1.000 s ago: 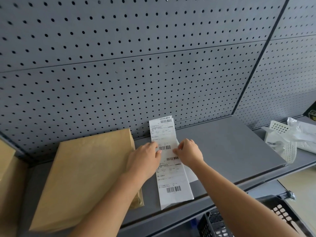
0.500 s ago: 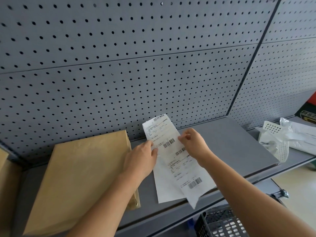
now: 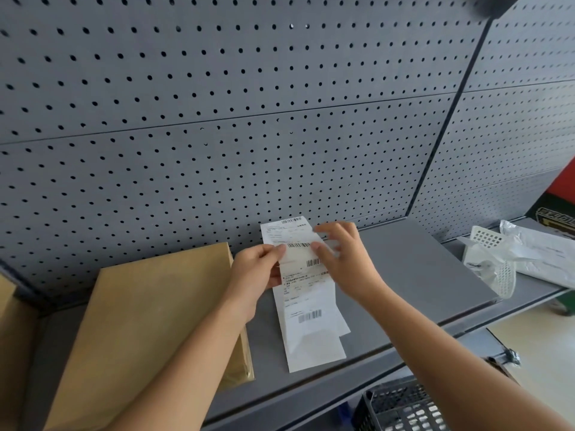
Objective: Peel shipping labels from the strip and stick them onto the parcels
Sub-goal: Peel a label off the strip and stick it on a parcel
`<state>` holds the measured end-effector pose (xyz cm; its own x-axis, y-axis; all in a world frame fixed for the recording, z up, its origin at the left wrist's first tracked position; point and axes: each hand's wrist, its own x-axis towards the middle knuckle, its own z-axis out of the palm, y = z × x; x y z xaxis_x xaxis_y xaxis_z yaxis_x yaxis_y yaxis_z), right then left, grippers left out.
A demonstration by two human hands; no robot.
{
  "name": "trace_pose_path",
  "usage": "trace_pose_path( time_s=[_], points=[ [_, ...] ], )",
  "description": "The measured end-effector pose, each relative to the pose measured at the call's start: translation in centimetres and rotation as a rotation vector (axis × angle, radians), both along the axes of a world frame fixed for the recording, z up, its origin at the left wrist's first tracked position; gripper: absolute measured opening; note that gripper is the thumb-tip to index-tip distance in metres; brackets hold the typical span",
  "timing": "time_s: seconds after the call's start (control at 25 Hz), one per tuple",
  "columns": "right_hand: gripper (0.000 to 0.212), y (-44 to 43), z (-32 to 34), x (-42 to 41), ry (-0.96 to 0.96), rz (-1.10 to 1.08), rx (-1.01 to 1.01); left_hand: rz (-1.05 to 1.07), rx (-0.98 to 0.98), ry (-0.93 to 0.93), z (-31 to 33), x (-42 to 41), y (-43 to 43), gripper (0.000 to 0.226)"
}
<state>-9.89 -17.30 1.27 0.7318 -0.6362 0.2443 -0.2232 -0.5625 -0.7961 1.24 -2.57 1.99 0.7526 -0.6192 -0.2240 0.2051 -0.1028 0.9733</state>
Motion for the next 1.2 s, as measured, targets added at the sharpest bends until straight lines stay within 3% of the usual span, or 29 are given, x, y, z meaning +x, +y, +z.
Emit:
trace_pose_path(
  time_s=[0.08, 0.12, 0.28, 0.88, 1.2],
  points=[
    [0.024, 0.5, -0.7, -0.2, -0.014, 0.100, -0.392, -0.006, -0.029, 0.025, -0.1, 0.2, 0.3, 0.018],
    [0.026, 0.8, -0.8, -0.2, -0.011, 0.158, -0.491, -0.016, -0.045, 0.037, -0.2, 0.2, 0.4, 0.017],
    [0.024, 2.0, -0.9, 0.0, -0.002, 0.212, -0.633, -0.066, -0.102, 0.080, -0.3, 0.3, 0.9, 0.018],
    [0.010, 3.5, -1.1, 0.1, -0.154, 0.091, -0.757, 0.016, -0.058, 0.106, 0.3, 0.3, 0.5, 0.027],
    [0.018, 3.6, -1.0, -0.1, -0.074, 0.100, -0.697, -0.029, -0.029, 0.104, 0.4, -0.2, 0.1, 0.016]
  ],
)
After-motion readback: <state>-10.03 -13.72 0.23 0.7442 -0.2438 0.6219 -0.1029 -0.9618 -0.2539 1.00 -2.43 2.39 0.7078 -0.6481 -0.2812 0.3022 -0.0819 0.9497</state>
